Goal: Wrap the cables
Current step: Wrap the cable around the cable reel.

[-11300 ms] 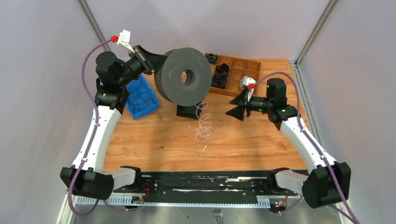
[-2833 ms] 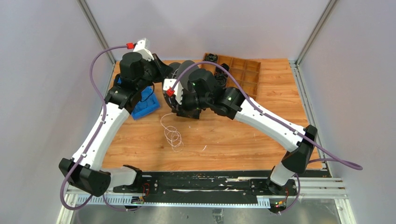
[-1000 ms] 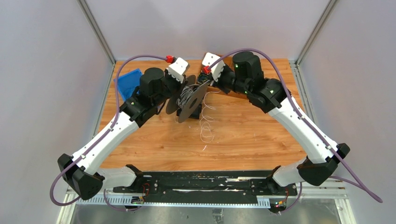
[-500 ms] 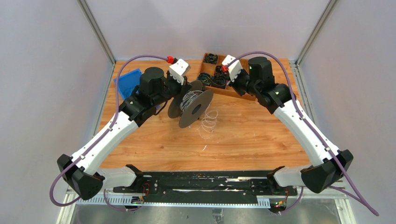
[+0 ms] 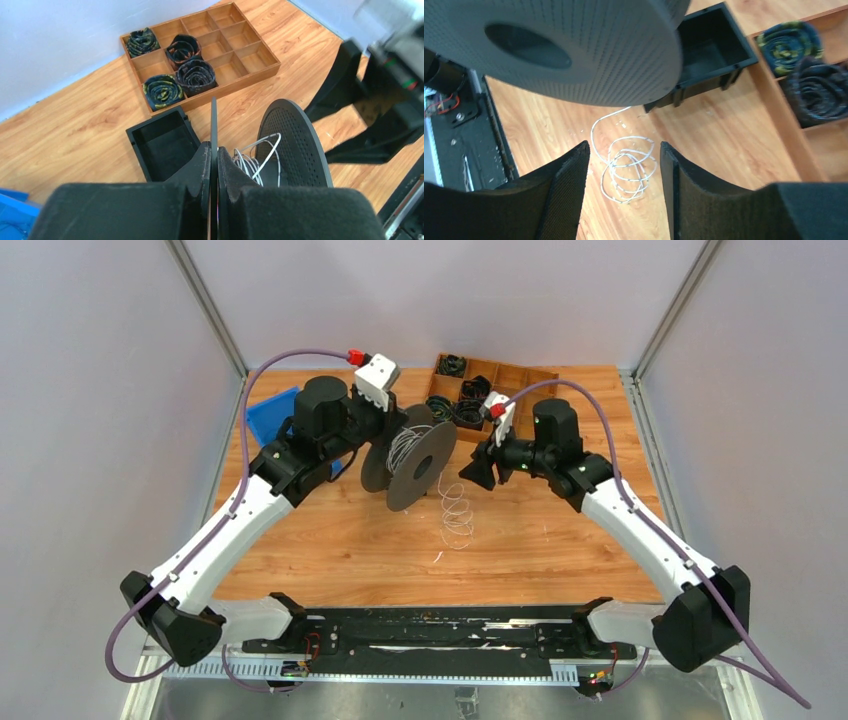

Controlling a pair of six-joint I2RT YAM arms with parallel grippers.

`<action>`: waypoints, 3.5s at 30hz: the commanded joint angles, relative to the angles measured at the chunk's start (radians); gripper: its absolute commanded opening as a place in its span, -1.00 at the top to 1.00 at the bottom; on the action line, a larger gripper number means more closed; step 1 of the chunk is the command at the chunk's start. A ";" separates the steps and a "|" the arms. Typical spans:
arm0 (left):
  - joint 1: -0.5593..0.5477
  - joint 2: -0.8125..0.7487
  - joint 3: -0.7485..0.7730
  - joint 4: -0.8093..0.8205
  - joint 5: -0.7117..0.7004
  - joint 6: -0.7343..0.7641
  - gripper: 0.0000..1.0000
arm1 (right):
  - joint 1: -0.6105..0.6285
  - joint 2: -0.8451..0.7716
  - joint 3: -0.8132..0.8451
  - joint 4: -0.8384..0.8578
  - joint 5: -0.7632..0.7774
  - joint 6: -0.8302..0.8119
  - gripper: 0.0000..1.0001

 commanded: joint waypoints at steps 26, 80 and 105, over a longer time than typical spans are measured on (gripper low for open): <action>0.058 0.023 0.108 0.019 0.095 -0.239 0.99 | 0.037 0.059 -0.391 0.537 -0.219 0.077 -0.08; 0.150 0.038 0.088 0.112 0.219 -0.432 0.99 | 0.100 0.136 -0.525 0.879 -0.254 0.209 -0.33; 0.278 0.037 0.032 0.159 0.275 -0.643 0.99 | 0.194 0.128 -0.543 0.808 -0.151 -0.076 0.83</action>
